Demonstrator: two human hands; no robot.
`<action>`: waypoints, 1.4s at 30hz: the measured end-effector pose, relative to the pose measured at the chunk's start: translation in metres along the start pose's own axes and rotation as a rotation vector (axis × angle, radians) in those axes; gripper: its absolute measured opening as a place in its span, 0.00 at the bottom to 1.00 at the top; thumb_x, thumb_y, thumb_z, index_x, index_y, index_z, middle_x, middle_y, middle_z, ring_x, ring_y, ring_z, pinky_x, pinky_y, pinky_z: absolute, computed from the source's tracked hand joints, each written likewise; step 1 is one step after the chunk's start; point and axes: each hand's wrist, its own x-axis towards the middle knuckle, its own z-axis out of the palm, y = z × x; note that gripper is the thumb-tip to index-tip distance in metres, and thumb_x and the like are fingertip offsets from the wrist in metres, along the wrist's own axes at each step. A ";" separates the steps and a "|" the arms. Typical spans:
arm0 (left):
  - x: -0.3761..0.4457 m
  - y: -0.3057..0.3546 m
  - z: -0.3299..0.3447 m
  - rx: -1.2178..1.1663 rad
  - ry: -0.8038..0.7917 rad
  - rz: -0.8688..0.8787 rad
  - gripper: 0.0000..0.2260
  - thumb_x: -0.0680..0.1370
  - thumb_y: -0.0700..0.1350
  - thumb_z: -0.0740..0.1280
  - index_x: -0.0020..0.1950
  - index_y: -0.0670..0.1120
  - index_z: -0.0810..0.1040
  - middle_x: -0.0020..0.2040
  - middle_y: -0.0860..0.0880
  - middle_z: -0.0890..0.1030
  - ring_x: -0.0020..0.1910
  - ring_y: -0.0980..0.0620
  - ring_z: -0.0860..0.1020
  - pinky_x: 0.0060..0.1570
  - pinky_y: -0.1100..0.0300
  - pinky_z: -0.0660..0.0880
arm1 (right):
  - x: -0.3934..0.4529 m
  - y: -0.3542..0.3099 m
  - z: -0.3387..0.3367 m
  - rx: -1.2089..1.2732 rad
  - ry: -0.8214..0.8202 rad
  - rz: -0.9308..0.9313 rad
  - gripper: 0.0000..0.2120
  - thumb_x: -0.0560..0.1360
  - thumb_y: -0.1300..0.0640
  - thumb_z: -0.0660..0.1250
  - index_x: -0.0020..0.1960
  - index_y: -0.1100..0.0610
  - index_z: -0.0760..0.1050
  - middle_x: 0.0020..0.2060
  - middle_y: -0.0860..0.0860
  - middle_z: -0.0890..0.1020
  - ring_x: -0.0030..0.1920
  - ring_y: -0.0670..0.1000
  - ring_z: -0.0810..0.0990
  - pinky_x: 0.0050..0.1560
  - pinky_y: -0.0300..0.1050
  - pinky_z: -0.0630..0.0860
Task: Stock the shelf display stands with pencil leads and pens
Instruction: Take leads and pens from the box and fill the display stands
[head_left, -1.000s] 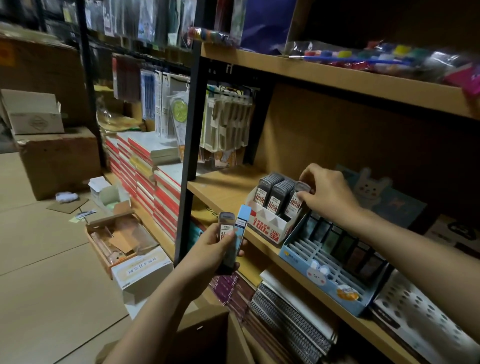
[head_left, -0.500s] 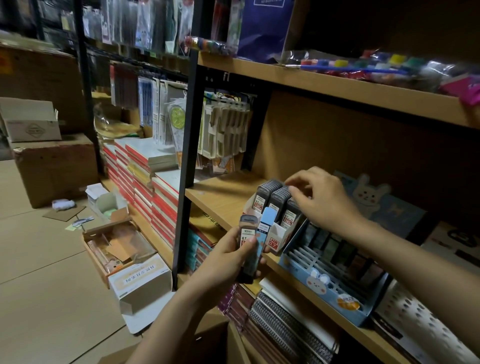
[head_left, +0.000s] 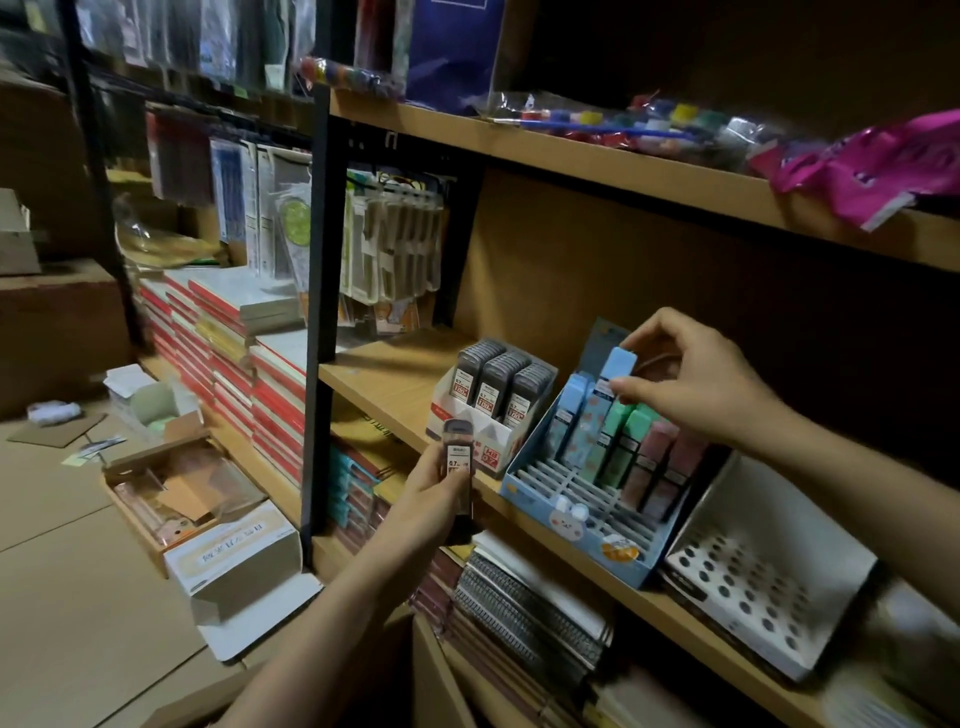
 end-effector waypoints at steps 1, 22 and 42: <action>0.000 -0.002 0.003 0.009 -0.001 -0.018 0.11 0.82 0.43 0.58 0.61 0.56 0.72 0.50 0.45 0.81 0.38 0.52 0.81 0.33 0.61 0.76 | -0.003 0.004 -0.002 -0.063 0.035 -0.025 0.15 0.67 0.58 0.79 0.46 0.49 0.74 0.40 0.45 0.82 0.39 0.42 0.83 0.41 0.39 0.80; 0.003 -0.002 -0.001 0.159 0.116 0.048 0.11 0.79 0.38 0.64 0.60 0.48 0.78 0.54 0.49 0.82 0.54 0.50 0.81 0.59 0.45 0.77 | 0.003 0.034 0.051 -0.397 0.040 -0.109 0.12 0.73 0.54 0.74 0.46 0.49 0.69 0.42 0.46 0.77 0.48 0.51 0.77 0.55 0.55 0.74; 0.004 -0.004 0.004 0.127 0.160 0.162 0.12 0.77 0.38 0.67 0.57 0.51 0.75 0.52 0.50 0.82 0.51 0.52 0.82 0.50 0.53 0.81 | 0.009 0.014 0.055 -0.364 0.162 -0.226 0.08 0.75 0.48 0.70 0.49 0.51 0.78 0.45 0.46 0.73 0.45 0.47 0.75 0.43 0.39 0.71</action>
